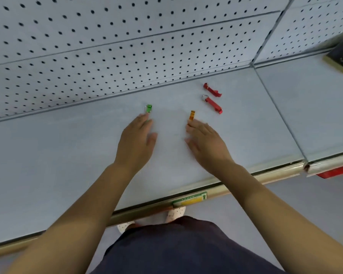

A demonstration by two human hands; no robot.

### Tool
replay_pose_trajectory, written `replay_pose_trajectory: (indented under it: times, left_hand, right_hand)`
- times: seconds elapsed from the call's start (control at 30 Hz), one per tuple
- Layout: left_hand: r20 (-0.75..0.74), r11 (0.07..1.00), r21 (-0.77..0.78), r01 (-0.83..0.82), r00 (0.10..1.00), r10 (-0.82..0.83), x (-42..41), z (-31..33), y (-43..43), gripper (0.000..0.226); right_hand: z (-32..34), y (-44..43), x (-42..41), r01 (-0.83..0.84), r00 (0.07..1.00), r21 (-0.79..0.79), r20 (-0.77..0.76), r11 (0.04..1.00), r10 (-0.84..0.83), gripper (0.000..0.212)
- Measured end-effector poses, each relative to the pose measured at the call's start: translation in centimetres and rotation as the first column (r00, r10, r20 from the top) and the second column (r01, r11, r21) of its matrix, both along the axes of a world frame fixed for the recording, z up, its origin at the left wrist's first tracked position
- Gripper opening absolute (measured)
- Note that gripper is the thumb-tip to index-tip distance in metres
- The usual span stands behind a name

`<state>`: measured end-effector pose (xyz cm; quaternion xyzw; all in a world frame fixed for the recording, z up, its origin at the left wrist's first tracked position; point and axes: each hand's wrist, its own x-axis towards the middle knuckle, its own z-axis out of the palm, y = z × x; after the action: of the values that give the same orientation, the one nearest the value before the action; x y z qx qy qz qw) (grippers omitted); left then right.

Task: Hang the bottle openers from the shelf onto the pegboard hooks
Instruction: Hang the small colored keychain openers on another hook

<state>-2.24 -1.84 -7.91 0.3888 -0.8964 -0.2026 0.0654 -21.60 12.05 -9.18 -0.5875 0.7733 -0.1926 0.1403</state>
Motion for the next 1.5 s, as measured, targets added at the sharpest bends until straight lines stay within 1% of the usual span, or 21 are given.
replay_pose_trajectory:
  times: [0.07,0.13,0.2,0.27,0.33,0.4,0.47,0.5,0.57,0.6,0.7,0.77,0.87,0.97,1.03,1.1,1.13,1.17,1.3,1.4,1.5]
  left_hand:
    - [-0.071,1.000,0.000,-0.027,0.997,0.027,1.2,-0.1,1.6,0.034]
    - [-0.139,0.998,0.012,-0.066,0.988,0.067,2.3,-0.1,3.2,0.029]
    - [-0.178,0.994,0.023,-0.106,0.978,0.108,3.3,0.1,4.5,0.024]
    - [-0.209,0.988,0.040,-0.151,0.965,0.157,3.9,0.4,5.4,0.017]
    - [-0.237,0.978,0.058,-0.201,0.949,0.209,3.9,0.9,5.8,0.012]
    - [-0.260,0.951,0.125,-0.283,0.916,0.306,3.4,1.5,5.6,0.010]
    - [-0.247,0.892,0.240,-0.384,0.864,0.439,2.7,1.9,4.9,0.017]
    - [-0.222,0.864,0.279,-0.419,0.847,0.482,2.4,2.0,4.4,0.023]
    - [-0.162,0.847,0.313,-0.430,0.854,0.494,1.9,2.0,3.5,0.033]
    - [-0.141,0.849,0.326,-0.417,0.866,0.479,1.7,2.0,3.2,0.034]
    - [-0.120,0.857,0.341,-0.386,0.886,0.447,1.3,1.5,3.0,0.027]
    - [-0.124,0.860,0.330,-0.389,0.885,0.448,1.2,1.2,3.2,0.020]
    - [-0.122,0.859,0.326,-0.394,0.884,0.451,1.2,1.1,3.3,0.014]
    - [-0.103,0.851,0.333,-0.406,0.881,0.461,1.1,1.4,3.2,0.016]
    - [-0.094,0.845,0.339,-0.414,0.879,0.468,1.2,1.6,3.3,0.015]
    - [-0.107,0.826,0.370,-0.426,0.863,0.493,1.5,1.9,3.4,0.013]
    - [-0.114,0.812,0.392,-0.433,0.853,0.510,1.7,2.0,3.5,0.013]
    - [-0.123,0.796,0.419,-0.437,0.841,0.526,1.9,2.2,3.6,0.014]
    - [-0.144,0.724,0.511,-0.463,0.785,0.603,2.9,3.1,3.8,0.017]
    - [-0.131,0.682,0.548,-0.484,0.756,0.642,3.6,3.9,4.1,0.020]
    - [-0.100,0.626,0.600,-0.498,0.729,0.677,4.1,4.8,4.4,0.022]
  right_hand:
    - [-0.5,1.5,1.0,-0.041,0.999,-0.073,0.010,0.997,0.042,0.036]
    - [-0.4,2.7,1.9,-0.052,0.997,-0.133,0.047,0.990,0.059,0.030]
    - [0.0,3.2,2.6,-0.010,0.992,-0.205,0.119,0.979,0.035,0.024]
    - [0.4,3.2,2.8,0.063,0.982,-0.242,0.186,0.968,-0.018,0.024]
    - [0.7,2.7,2.3,0.071,0.987,-0.237,0.155,0.969,-0.034,0.031]
    - [1.1,1.8,1.5,0.001,0.995,-0.163,0.102,0.987,0.016,0.039]
    - [2.0,1.0,0.6,-0.132,0.987,-0.001,0.089,0.991,0.131,0.048]
    - [2.4,0.7,0.2,-0.201,0.979,0.083,0.055,0.976,0.197,0.051]
    - [2.8,0.4,-0.4,-0.291,0.953,0.187,-0.031,0.938,0.302,0.051]
    - [2.8,0.4,-0.7,-0.304,0.948,0.203,-0.035,0.931,0.317,0.049]
    - [2.8,0.6,-0.8,-0.238,0.971,0.142,0.062,0.961,0.231,0.038]
    - [2.5,0.8,-0.6,-0.171,0.984,0.088,0.058,0.981,0.167,0.025]
    - [2.5,0.8,0.0,-0.088,0.994,0.092,0.074,0.992,0.082,0.016]
    - [2.7,0.8,0.4,-0.055,0.994,0.125,0.096,0.991,0.043,0.018]
    - [3.0,0.9,0.7,-0.053,0.993,0.157,0.109,0.986,0.036,0.027]
    - [3.2,0.8,0.9,-0.064,0.992,0.185,0.123,0.981,0.042,0.041]
    - [3.2,0.7,1.0,-0.072,0.992,0.187,0.116,0.980,0.051,0.044]
    - [3.1,0.6,1.1,-0.078,0.993,0.179,0.105,0.981,0.059,0.043]
    - [2.9,0.5,1.4,-0.061,0.993,0.128,0.109,0.990,0.047,0.022]
    - [3.0,0.6,1.5,-0.041,0.988,0.115,0.152,0.993,0.023,0.020]
    - [3.7,0.8,1.7,0.021,0.968,0.114,0.244,0.993,-0.048,0.022]
